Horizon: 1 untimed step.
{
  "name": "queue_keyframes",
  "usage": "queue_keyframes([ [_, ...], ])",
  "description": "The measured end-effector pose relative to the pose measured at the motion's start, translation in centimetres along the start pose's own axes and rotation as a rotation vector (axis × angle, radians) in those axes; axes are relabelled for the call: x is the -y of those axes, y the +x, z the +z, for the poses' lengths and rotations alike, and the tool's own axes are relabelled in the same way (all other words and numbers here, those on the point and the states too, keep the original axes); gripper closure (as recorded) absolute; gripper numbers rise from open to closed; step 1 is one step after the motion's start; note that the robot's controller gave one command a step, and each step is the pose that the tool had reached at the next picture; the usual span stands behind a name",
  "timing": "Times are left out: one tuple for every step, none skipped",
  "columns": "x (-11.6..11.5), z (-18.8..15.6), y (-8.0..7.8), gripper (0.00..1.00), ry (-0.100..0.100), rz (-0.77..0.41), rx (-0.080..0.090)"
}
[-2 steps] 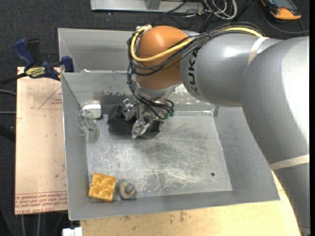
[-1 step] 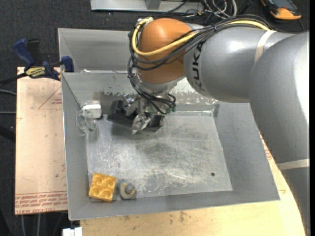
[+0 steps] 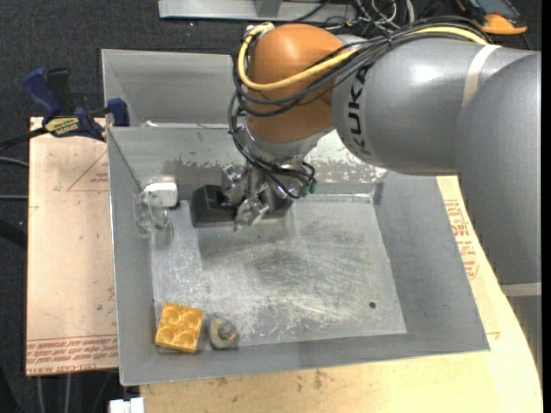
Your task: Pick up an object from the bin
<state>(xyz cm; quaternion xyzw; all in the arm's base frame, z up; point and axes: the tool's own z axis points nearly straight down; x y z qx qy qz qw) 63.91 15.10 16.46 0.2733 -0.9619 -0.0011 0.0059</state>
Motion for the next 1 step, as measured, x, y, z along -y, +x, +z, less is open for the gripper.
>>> queue_keyframes([
  [0.09,-6.92,-0.47,1.00,0.002,-0.002,0.005],
])
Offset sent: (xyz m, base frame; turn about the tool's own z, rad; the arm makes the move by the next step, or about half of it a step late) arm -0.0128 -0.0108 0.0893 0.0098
